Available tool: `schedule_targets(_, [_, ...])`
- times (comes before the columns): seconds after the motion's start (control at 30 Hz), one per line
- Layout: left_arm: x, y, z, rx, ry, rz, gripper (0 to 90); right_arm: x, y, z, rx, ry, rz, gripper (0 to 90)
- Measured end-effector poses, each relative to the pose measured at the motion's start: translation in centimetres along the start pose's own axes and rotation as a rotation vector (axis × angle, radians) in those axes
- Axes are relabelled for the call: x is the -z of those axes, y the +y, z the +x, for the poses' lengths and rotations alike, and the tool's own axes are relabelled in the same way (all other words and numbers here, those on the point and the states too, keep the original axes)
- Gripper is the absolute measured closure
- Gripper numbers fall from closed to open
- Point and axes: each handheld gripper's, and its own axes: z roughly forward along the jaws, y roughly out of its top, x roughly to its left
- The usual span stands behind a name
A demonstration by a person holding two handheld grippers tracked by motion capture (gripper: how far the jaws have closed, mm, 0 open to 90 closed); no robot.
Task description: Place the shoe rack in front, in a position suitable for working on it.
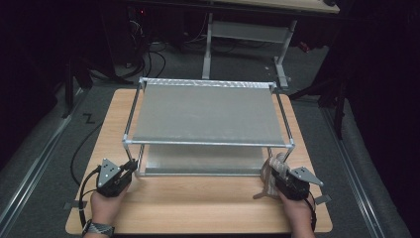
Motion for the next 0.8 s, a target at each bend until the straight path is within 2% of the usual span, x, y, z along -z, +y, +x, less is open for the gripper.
schedule_targets(0.37, [0.0,0.0,-0.1,-0.003,0.001,-0.002,80.4,0.9,0.9,0.1,0.019,-0.012,-0.039,58.5])
schedule_targets(0.67, [0.0,0.0,-0.3,-0.011,0.0,0.0,80.5,2.1,2.1,0.3,0.024,-0.032,-0.116,56.9])
schedule_targets(0.8, [0.0,0.0,-0.2,-0.011,0.0,-0.001,80.5,2.9,3.1,0.3,0.028,-0.031,-0.168,55.0])
